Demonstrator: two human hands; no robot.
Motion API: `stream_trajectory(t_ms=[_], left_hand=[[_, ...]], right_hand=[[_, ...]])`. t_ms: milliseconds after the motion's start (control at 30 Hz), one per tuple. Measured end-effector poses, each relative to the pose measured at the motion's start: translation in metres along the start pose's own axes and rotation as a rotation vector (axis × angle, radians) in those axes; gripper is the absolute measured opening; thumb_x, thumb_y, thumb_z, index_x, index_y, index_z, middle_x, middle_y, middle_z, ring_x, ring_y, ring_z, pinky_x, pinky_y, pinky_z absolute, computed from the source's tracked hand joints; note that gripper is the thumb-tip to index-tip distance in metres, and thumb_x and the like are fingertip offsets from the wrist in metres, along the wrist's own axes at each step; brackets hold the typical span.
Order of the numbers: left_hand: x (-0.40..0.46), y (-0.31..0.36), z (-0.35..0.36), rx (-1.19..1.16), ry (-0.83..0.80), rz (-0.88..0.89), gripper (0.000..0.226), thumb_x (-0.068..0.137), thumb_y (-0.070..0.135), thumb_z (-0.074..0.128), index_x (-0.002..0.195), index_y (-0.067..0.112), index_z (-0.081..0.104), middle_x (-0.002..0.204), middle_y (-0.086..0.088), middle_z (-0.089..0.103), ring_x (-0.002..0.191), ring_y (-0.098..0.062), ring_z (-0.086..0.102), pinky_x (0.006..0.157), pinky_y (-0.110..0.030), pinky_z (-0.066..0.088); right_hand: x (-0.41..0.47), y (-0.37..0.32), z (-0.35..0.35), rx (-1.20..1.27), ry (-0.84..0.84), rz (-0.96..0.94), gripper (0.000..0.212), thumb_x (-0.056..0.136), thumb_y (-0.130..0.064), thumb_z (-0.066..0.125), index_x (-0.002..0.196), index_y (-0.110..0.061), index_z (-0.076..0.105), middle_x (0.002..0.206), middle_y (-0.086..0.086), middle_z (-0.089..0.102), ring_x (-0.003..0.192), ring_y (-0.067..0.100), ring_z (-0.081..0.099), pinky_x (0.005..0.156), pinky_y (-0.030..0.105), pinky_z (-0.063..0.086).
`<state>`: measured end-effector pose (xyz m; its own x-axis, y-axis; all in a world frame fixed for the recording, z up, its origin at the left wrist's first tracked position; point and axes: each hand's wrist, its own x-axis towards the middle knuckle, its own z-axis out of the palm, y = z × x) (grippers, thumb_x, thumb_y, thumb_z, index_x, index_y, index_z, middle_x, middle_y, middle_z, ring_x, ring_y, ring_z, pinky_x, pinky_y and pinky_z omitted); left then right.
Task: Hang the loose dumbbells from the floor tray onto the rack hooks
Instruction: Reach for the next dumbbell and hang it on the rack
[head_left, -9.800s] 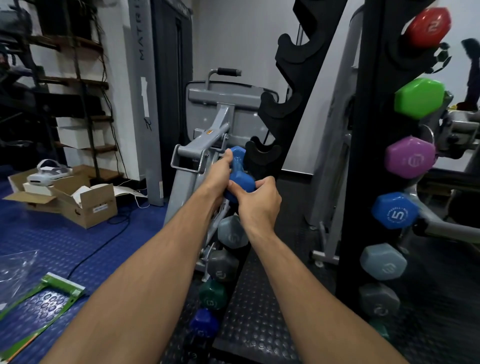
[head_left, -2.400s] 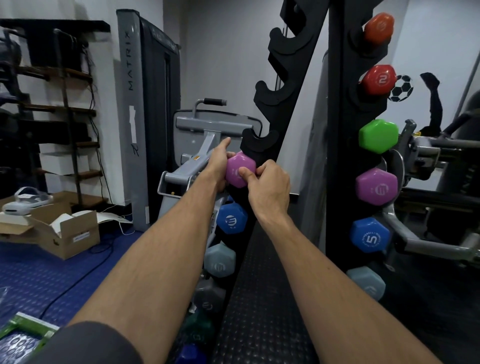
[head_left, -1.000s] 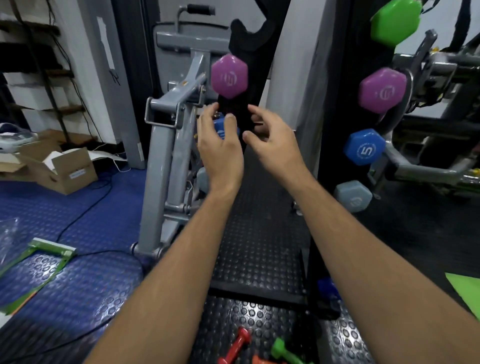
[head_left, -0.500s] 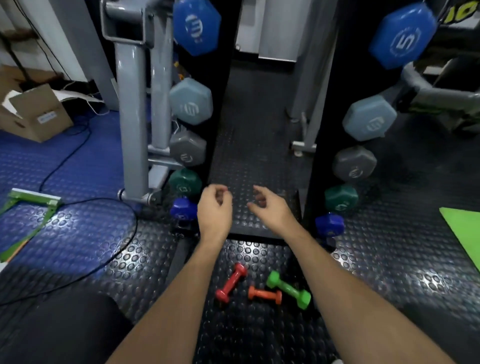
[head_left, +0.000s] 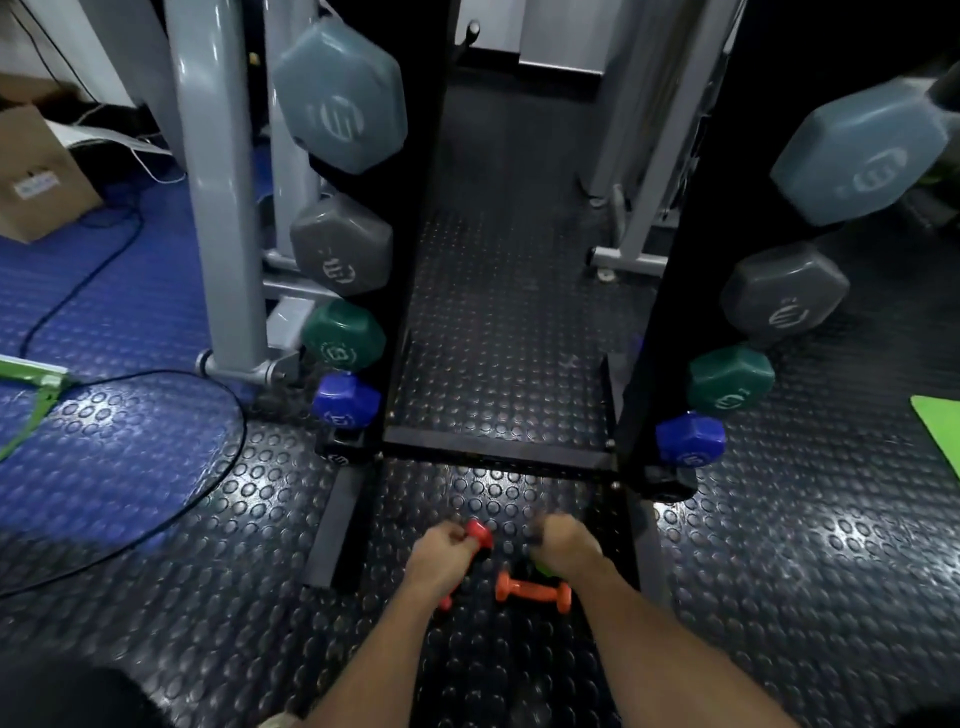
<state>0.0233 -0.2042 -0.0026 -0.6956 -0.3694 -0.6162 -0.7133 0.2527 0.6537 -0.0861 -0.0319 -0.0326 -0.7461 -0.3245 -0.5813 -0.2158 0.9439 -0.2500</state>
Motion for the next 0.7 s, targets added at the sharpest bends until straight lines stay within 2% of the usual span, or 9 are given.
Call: stream_trajectory(t_ms=[67,133,200,233,267,400,533,600,700], left_hand=[[0.006,-0.008,0.009,-0.032,-0.03,-0.029,0.028,0.092,0.042,0.068,0.112,0.023,0.064,0.097,0.006,0.066,0.092,-0.018,0.067,0.089,-0.045,0.059],[0.015,-0.017,0.017,-0.062,-0.034,-0.044,0.036,0.09,0.04,0.069,0.119,0.02,0.065,0.099,0.005,0.068,0.099,-0.02,0.067,0.093,-0.046,0.057],[0.021,-0.019,0.021,-0.104,-0.039,-0.056,0.041,0.089,0.037,0.069,0.125,0.017,0.064,0.104,0.004,0.068,0.103,-0.018,0.066,0.099,-0.04,0.052],[0.024,-0.019,0.022,-0.126,-0.045,-0.065,0.042,0.089,0.036,0.069,0.127,0.017,0.063,0.106,0.004,0.069,0.104,-0.017,0.065,0.1,-0.037,0.05],[0.025,-0.017,0.023,-0.152,-0.049,-0.066,0.042,0.09,0.034,0.069,0.128,0.017,0.063,0.107,0.004,0.069,0.104,-0.016,0.065,0.099,-0.034,0.049],[0.027,-0.015,0.022,-0.195,-0.039,-0.074,0.035,0.093,0.03,0.067,0.126,0.02,0.062,0.103,0.007,0.067,0.102,-0.014,0.064,0.09,-0.03,0.045],[0.024,-0.012,0.02,-0.179,-0.026,-0.061,0.029,0.095,0.03,0.065,0.123,0.024,0.06,0.102,0.008,0.062,0.098,-0.014,0.06,0.09,-0.034,0.046],[0.023,-0.009,0.02,-0.182,-0.03,-0.058,0.025,0.096,0.032,0.063,0.12,0.027,0.058,0.1,0.01,0.06,0.089,-0.008,0.058,0.082,-0.033,0.046],[0.016,-0.003,0.019,-0.172,-0.026,-0.033,0.027,0.097,0.031,0.063,0.122,0.021,0.062,0.097,0.009,0.062,0.084,-0.004,0.057,0.072,-0.026,0.043]], right_hand=[[0.005,0.005,0.016,0.06,-0.043,-0.064,0.029,0.1,-0.018,0.056,0.129,-0.016,0.061,0.122,-0.002,0.063,0.085,0.006,0.071,0.073,0.015,0.058],[0.023,0.018,0.043,0.191,-0.015,-0.063,0.041,0.099,-0.026,0.052,0.138,-0.013,0.048,0.133,0.003,0.061,0.096,0.014,0.074,0.081,0.031,0.064],[0.052,0.035,0.064,-0.045,-0.017,-0.079,0.048,0.099,-0.039,0.048,0.144,-0.027,0.041,0.141,0.009,0.058,0.116,0.031,0.066,0.094,0.045,0.06],[0.069,0.042,0.073,-0.178,-0.063,-0.067,0.049,0.096,-0.047,0.05,0.144,-0.038,0.045,0.143,0.01,0.056,0.121,0.033,0.059,0.099,0.044,0.056],[0.065,0.034,0.064,-0.182,-0.127,0.022,0.05,0.092,-0.055,0.055,0.141,-0.043,0.051,0.144,0.009,0.054,0.124,0.032,0.055,0.103,0.042,0.051],[0.036,-0.002,0.027,-0.117,-0.141,0.14,0.058,0.086,-0.059,0.068,0.136,-0.03,0.061,0.138,0.008,0.057,0.127,0.029,0.057,0.105,0.038,0.05],[0.033,-0.005,0.017,-0.143,-0.165,0.153,0.042,0.091,-0.035,0.071,0.128,-0.015,0.068,0.131,0.009,0.066,0.121,0.027,0.065,0.103,0.033,0.054],[0.033,-0.002,0.016,-0.197,-0.15,0.133,0.042,0.089,-0.024,0.075,0.129,-0.011,0.066,0.133,0.011,0.064,0.122,0.026,0.064,0.103,0.032,0.054],[0.02,-0.004,-0.003,-0.246,-0.106,0.12,0.048,0.085,-0.021,0.081,0.129,-0.01,0.065,0.134,0.01,0.061,0.118,0.024,0.066,0.096,0.028,0.055]])
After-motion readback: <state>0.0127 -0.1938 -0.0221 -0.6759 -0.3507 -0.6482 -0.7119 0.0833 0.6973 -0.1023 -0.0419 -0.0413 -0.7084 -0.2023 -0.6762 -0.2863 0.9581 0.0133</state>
